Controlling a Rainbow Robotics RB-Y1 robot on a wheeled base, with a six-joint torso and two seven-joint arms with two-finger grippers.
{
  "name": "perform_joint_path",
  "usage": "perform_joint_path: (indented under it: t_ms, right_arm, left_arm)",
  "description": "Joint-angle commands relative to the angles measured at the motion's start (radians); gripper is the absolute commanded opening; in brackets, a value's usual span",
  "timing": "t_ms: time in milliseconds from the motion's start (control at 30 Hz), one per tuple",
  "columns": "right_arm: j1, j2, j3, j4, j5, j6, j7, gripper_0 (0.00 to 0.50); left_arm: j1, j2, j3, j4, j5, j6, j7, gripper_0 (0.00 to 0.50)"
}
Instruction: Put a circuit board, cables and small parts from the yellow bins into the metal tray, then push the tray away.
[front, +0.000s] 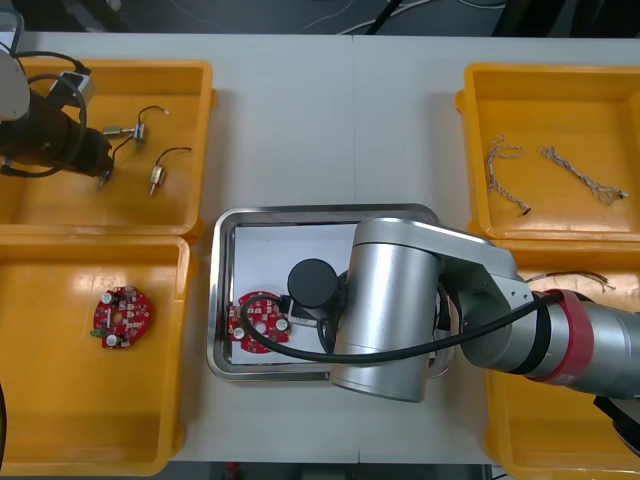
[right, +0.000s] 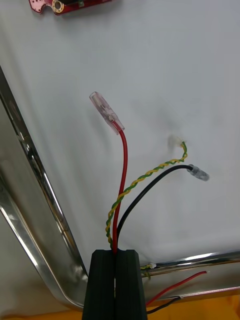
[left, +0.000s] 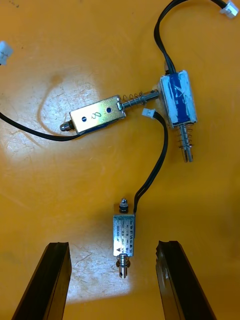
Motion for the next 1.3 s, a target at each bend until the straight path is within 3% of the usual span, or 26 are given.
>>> perform_joint_path:
  t_ms: [33,333,933,967,1000,1033,1067,1133,1167,1200,1300]
  right_arm:
    - [0.000,0.021,0.037,-0.009,0.019,0.003,0.003,0.000]
    - [0.034,0.038,0.046,0.015,0.025,-0.027,0.020,0.000]
    - [0.082,0.038,0.042,0.047,0.082,-0.105,0.028,0.000]
    - [0.083,0.038,0.042,0.046,0.083,-0.105,0.025,0.036]
    - [0.082,0.038,0.042,0.046,0.090,-0.105,0.023,0.118]
    - [0.082,0.038,0.042,0.046,0.093,-0.105,0.023,0.146]
    - [0.082,0.036,0.042,0.044,0.103,-0.105,0.020,0.273]
    - [0.082,0.036,0.029,0.044,0.106,-0.108,0.020,0.432]
    - [0.082,0.036,0.028,0.044,0.106,-0.108,0.020,0.449]
    - [0.082,0.035,0.016,0.044,0.099,-0.108,0.020,0.500]
    - [0.082,0.030,-0.008,0.037,0.079,-0.103,0.017,0.500]
  left_arm:
    - [-0.062,-0.009,-0.009,0.018,-0.013,-0.021,-0.048,0.500]
    - [-0.090,-0.033,-0.009,0.089,-0.021,-0.064,-0.058,0.500]
    - [-0.085,-0.059,-0.027,0.109,-0.049,-0.066,-0.048,0.500]
    - [-0.085,-0.061,-0.030,0.109,-0.050,-0.066,-0.048,0.500]
    - [-0.084,-0.059,-0.030,0.110,-0.050,-0.064,-0.048,0.500]
    - [-0.082,-0.059,-0.030,0.110,-0.050,-0.064,-0.046,0.500]
    - [-0.081,-0.059,-0.030,0.109,-0.052,-0.064,-0.046,0.500]
    - [-0.078,-0.059,-0.030,0.109,-0.053,-0.063,-0.046,0.500]
    - [-0.076,-0.061,-0.030,0.109,-0.055,-0.063,-0.044,0.500]
    - [-0.076,-0.059,-0.030,0.110,-0.053,-0.063,-0.043,0.500]
    - [-0.072,-0.059,-0.030,0.109,-0.055,-0.063,-0.040,0.500]
